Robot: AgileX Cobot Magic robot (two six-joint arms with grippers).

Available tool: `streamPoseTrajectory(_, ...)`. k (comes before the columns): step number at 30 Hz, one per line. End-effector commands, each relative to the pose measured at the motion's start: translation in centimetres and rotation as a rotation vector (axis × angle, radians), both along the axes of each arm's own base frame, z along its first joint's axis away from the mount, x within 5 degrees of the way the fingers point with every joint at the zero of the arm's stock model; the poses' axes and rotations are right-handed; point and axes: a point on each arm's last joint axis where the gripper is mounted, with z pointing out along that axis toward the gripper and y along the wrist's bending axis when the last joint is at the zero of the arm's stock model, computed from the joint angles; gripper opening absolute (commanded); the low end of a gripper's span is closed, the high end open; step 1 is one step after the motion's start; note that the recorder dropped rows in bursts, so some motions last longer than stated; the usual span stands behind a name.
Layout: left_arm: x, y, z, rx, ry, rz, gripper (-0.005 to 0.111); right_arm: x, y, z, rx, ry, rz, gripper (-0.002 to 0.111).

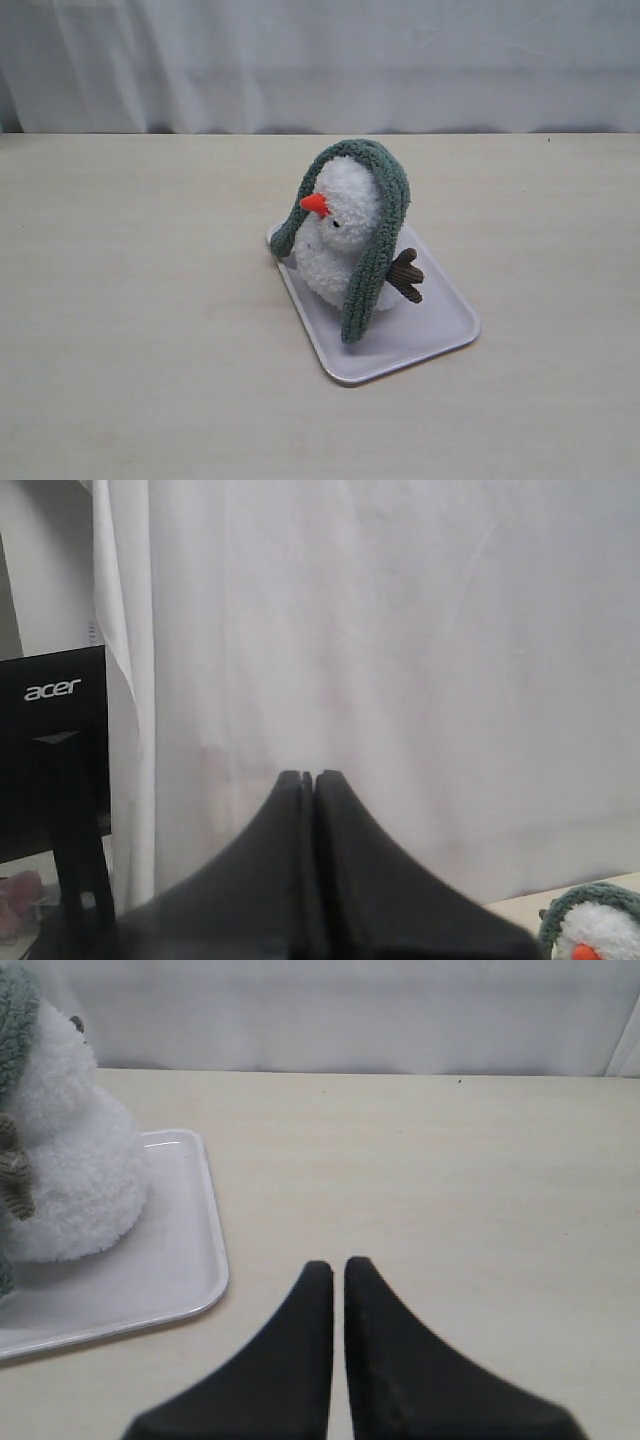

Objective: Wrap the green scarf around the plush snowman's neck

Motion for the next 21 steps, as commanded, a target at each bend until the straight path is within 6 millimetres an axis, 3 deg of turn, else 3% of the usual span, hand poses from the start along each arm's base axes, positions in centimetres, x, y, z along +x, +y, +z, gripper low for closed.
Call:
streamPoseTrajectory(1, 1.2, -0.1, -0.9, -0.015, 0.018, -0.002, 0.0, 0.0, 0.0, 0.0, 0.002, -0.007, -0.002, 0.004)
streamPoseTrajectory(10, 5.3, -0.3, -5.5, -0.006, 0.211, 0.0, 0.0, 0.0, 0.0, 0.0, 0.002, -0.007, -0.002, 0.004)
streamPoseTrajectory(21, 6.8, -0.4, -7.7, 0.0, 0.3, 0.0, 0.0, 0.0, 0.0, 0.0, 0.002, -0.007, -0.002, 0.004)
